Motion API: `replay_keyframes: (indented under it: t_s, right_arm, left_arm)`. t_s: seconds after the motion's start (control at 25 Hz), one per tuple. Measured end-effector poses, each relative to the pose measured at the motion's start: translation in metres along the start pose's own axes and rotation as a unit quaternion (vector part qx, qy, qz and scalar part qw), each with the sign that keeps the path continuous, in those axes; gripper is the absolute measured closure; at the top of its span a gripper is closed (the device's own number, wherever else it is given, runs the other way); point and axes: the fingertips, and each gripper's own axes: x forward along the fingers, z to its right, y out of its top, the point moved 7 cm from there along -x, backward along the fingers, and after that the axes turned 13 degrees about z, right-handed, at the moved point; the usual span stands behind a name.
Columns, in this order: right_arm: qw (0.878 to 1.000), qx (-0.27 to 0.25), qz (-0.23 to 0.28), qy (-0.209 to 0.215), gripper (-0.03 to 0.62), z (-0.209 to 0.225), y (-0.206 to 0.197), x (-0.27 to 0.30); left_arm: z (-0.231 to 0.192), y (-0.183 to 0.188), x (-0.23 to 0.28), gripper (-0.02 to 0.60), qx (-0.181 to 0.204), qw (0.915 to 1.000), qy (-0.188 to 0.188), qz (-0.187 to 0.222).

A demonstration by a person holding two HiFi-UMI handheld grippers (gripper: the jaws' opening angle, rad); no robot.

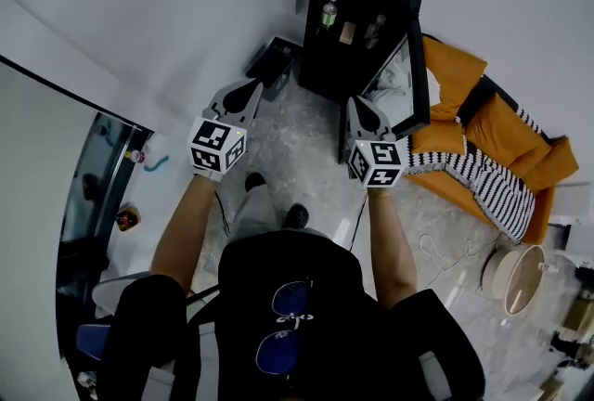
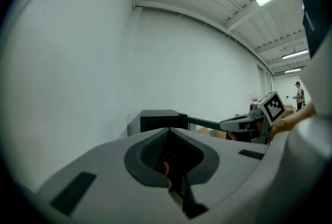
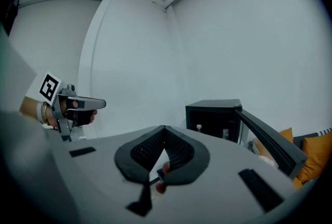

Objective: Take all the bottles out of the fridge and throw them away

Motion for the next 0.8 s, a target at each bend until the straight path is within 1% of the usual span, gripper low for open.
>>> replay_keyframes:
  t_s: [0.24, 0.48, 0.64, 0.8]
  right_arm:
    - [1.000, -0.002, -0.011, -0.011, 0.592, 0.022, -0.005, 0.057]
    - [0.999, -0.010, -0.018, -0.036, 0.592, 0.035, -0.002, 0.125]
    - [0.998, -0.014, -0.022, -0.057, 0.592, 0.039, 0.002, 0.167]
    - [0.997, -0.015, -0.029, -0.072, 0.592, 0.036, -0.001, 0.202]
  left_arm:
    - [-0.042, -0.014, 0.054, 0.581, -0.013, 0.9998, -0.015, -0.004]
    - [-0.100, -0.015, 0.113, 0.581, -0.025, 0.9988, -0.043, 0.002]
    - [-0.136, -0.012, 0.146, 0.581, -0.028, 0.9973, -0.068, 0.002]
    - [-0.169, -0.017, 0.166, 0.581, -0.035, 0.9956, -0.087, 0.000]
